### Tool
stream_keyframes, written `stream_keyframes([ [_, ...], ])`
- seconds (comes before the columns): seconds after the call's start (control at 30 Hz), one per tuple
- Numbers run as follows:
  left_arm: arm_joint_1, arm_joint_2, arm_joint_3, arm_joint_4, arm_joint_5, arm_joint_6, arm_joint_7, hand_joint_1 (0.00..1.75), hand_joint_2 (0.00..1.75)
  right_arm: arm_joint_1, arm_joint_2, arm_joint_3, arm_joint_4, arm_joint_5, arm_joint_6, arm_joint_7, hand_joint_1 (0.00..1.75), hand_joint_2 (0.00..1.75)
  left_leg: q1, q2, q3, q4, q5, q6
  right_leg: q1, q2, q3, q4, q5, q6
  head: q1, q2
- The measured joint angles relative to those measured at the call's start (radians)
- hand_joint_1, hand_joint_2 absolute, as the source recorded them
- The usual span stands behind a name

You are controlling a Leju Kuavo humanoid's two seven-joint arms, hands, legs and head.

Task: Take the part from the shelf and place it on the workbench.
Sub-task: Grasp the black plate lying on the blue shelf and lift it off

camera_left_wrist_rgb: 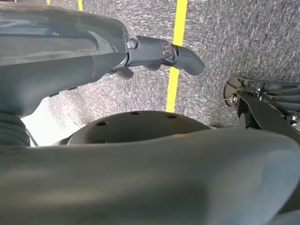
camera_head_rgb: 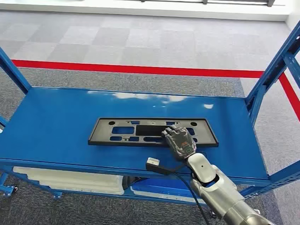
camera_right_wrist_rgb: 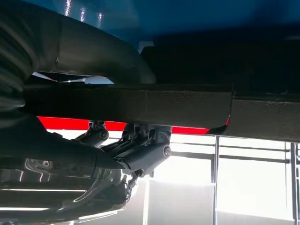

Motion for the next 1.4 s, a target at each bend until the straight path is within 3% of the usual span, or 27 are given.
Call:
stream_keyframes([
  [0.17,0.000,0.001,0.000,0.000,-0.007,-0.010,-0.045,0.00,0.00,0.026,-0.004,-0.020,-0.050,-0.037,-0.002,-0.018,1.75,1.75,0.000,0.000,0.000,0.000,0.000,0.000,0.000,0.000,0.000,0.000,0.000,0.000,0.000,0.000],
  [0.3,0.001,0.002,0.000,0.000,-0.005,-0.022,-0.081,0.00,1.75,0.062,-0.017,-0.039,-0.139,-0.114,0.012,-0.056,1.75,1.75,0.000,0.000,0.000,0.000,0.000,0.000,0.000,0.000,-0.001,0.000,0.000,0.000,0.000,0.000],
  [0.87,0.003,0.011,0.008,0.000,0.037,-0.050,-0.114,0.00,1.75,0.221,-0.113,-0.093,-0.658,-0.605,0.161,-0.273,1.75,1.75,0.000,0.000,-0.001,0.000,0.000,0.000,0.000,0.000,-0.001,0.000,-0.001,0.000,0.000,0.000],
  [1.2,0.002,0.016,0.029,0.000,0.050,-0.059,-0.102,0.00,1.75,0.229,-0.127,-0.086,-0.750,-0.913,0.403,-0.335,1.75,1.75,0.000,0.000,-0.001,0.000,0.000,0.000,0.000,0.000,-0.001,0.000,-0.001,0.000,0.000,0.000],
  [1.4,0.002,0.021,0.033,0.000,0.056,-0.060,-0.111,0.00,1.75,0.223,-0.128,-0.080,-0.757,-0.979,0.459,-0.346,1.75,1.75,0.000,0.000,-0.001,0.000,0.000,0.000,0.000,0.000,-0.001,0.000,-0.001,0.000,0.000,0.000],
])
